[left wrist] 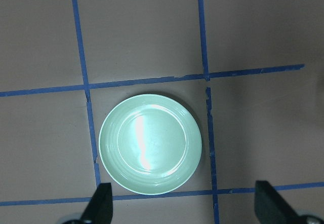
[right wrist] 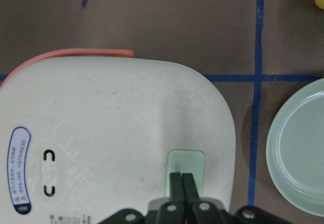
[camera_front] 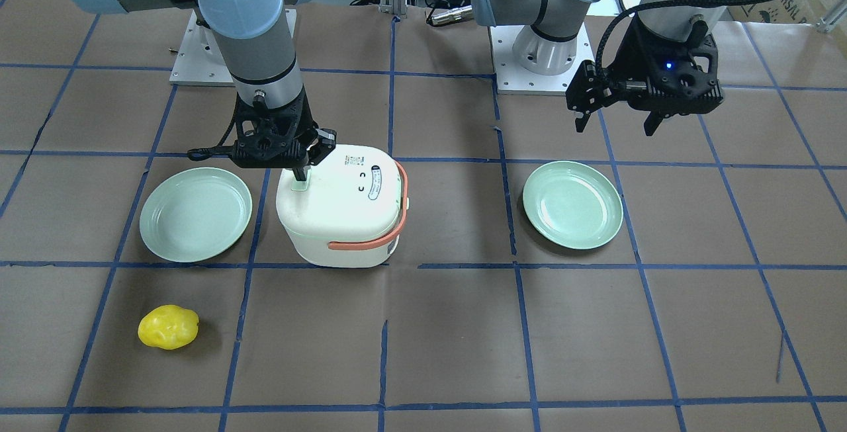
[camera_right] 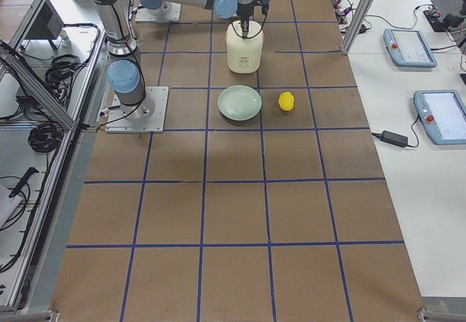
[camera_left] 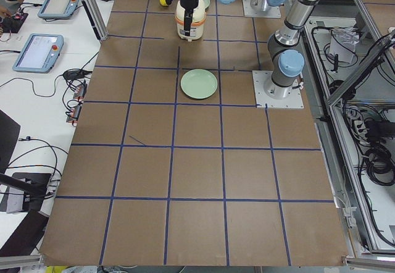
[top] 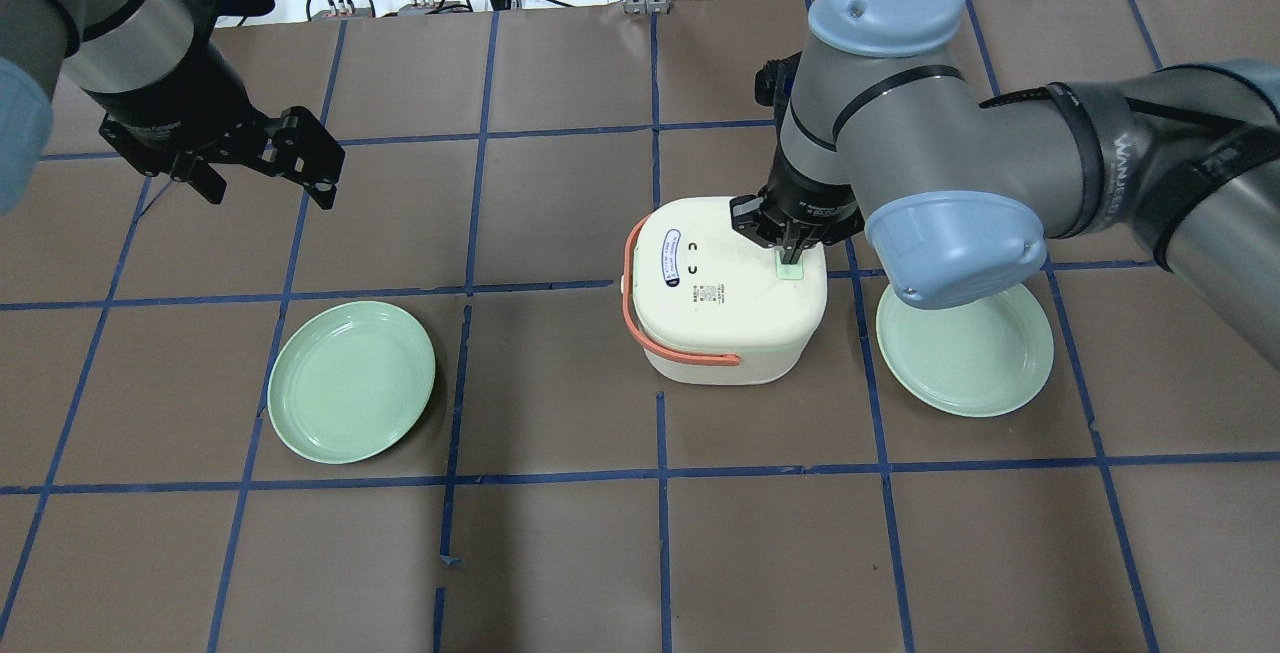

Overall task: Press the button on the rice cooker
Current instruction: 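Press down on the green button with the right gripper fingertips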

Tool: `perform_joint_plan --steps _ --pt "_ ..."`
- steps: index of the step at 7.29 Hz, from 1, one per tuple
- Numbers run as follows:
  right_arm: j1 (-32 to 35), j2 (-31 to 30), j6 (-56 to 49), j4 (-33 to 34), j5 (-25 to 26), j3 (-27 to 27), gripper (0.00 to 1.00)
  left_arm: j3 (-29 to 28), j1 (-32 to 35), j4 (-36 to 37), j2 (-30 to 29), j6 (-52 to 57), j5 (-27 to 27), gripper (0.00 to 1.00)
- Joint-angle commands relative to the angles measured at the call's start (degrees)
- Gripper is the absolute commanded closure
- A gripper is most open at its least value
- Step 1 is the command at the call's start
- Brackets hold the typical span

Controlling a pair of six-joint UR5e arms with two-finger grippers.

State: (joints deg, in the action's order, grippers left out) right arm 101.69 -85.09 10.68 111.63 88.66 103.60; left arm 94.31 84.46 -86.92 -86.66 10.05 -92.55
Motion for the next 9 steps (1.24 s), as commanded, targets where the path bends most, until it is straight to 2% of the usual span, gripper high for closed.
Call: perform_joint_plan --steps 1,7,8,9 --pt "0.00 0.71 -0.57 1.12 0.11 0.02 0.85 0.00 0.00 0.00 0.00 0.06 0.00 0.00" --pt "-0.09 0.98 -1.10 2.01 0.54 0.20 0.83 0.00 0.00 0.00 0.00 -0.03 0.00 0.00" --pt "0.08 0.20 -0.49 1.75 0.98 -0.50 0.74 0.00 0.00 0.00 0.00 0.06 0.00 0.00" --pt "0.00 -0.94 -0.40 0.62 1.25 -1.90 0.43 0.00 0.00 0.00 0.00 -0.03 0.00 0.00"
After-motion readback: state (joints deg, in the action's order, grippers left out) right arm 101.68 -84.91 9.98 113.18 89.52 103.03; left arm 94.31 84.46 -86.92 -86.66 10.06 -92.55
